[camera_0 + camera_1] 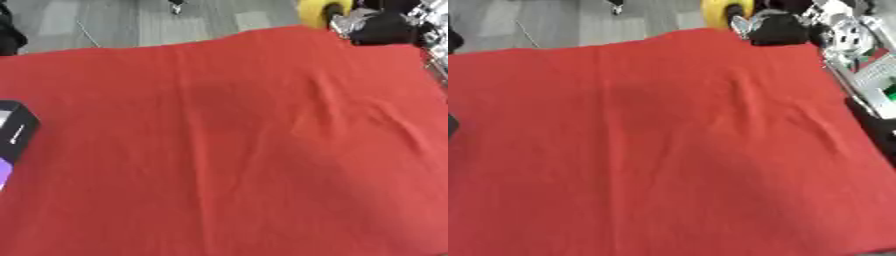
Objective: Pick up the objects with one hand, pass them to the other hand, and then place them into the box on the other side of the table.
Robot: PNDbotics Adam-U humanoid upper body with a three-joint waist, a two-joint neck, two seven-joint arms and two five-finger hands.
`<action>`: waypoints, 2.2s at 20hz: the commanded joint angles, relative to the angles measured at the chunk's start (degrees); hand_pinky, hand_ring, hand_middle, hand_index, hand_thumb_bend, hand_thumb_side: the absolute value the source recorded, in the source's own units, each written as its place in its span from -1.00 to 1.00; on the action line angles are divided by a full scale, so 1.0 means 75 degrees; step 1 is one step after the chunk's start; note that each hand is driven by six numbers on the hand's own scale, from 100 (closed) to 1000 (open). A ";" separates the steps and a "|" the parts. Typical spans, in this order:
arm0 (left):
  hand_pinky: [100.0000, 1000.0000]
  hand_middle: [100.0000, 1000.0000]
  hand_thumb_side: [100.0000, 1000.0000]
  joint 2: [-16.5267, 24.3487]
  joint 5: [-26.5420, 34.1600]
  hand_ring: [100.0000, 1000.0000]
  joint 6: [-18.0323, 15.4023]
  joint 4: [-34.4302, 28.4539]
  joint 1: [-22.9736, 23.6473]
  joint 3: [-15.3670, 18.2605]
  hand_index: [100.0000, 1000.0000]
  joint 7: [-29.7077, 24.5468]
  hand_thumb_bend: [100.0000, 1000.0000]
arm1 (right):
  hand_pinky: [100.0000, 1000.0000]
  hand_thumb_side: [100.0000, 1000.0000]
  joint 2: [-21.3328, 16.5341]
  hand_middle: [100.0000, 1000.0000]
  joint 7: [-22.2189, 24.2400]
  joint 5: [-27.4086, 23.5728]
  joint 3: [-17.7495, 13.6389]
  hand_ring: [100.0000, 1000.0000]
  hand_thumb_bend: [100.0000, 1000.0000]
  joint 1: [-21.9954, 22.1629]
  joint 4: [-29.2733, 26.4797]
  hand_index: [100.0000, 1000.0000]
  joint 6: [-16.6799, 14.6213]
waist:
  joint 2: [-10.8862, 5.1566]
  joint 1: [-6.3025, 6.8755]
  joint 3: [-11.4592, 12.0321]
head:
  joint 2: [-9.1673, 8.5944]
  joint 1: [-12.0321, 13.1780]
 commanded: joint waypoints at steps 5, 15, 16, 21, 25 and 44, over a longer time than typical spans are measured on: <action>0.44 0.23 0.02 0.0299 0.0038 0.30 -0.0069 -0.0191 -0.0465 0.0032 0.40 0.0226 -0.08 | 0.33 -0.99 0.0598 -0.26 -0.0820 -0.0650 0.0281 0.11 -1.00 -0.0190 -0.0127 0.08 0.0144 | -0.0374 0.0115 -0.0004 | 0.0077 0.0046; 0.48 0.25 -0.03 0.0311 -0.0366 0.32 -0.0390 -0.0510 -0.1253 -0.0561 0.38 -0.0398 -0.01 | 0.36 -0.90 0.1344 -0.26 -0.0912 -0.0998 0.0909 0.11 -1.00 -0.0203 0.0062 0.10 0.0060 | -0.0482 0.0171 0.0055 | 0.0119 0.0037; 0.49 0.25 -0.04 0.0308 -0.0454 0.33 -0.0411 -0.0514 -0.1342 -0.0646 0.39 -0.0548 -0.01 | 0.36 -0.90 0.1393 -0.26 -0.0915 -0.1034 0.0954 0.11 -1.00 -0.0210 0.0080 0.11 0.0027 | -0.0494 0.0178 0.0064 | 0.0119 0.0035; 0.50 0.28 -0.05 0.0278 -0.0941 0.35 -0.0524 -0.0479 -0.1817 -0.1132 0.41 -0.1313 0.03 | 0.37 -0.90 0.1598 -0.25 -0.0999 -0.1056 0.1174 0.12 -1.00 -0.0237 0.0148 0.11 -0.0155 | -0.0546 0.0213 0.0102 | 0.0150 0.0024; 0.48 0.29 -0.03 0.0195 -0.1189 0.35 -0.0550 -0.0364 -0.2134 -0.1552 0.42 -0.1964 0.04 | 0.37 -0.93 0.1674 -0.24 -0.0940 -0.0826 0.1344 0.13 -1.00 -0.0251 0.0127 0.12 -0.0279 | -0.0577 0.0237 0.0129 | 0.0169 0.0005; 0.50 0.37 0.09 -0.0403 -0.1442 0.41 -0.0130 0.0030 -0.3092 -0.3236 0.52 -0.4815 0.08 | 0.37 -0.98 0.1846 -0.24 -0.0549 -0.0292 0.1843 0.14 -1.00 -0.0319 -0.0089 0.12 -0.0507 | -0.0620 0.0286 0.0234 | 0.0211 -0.0141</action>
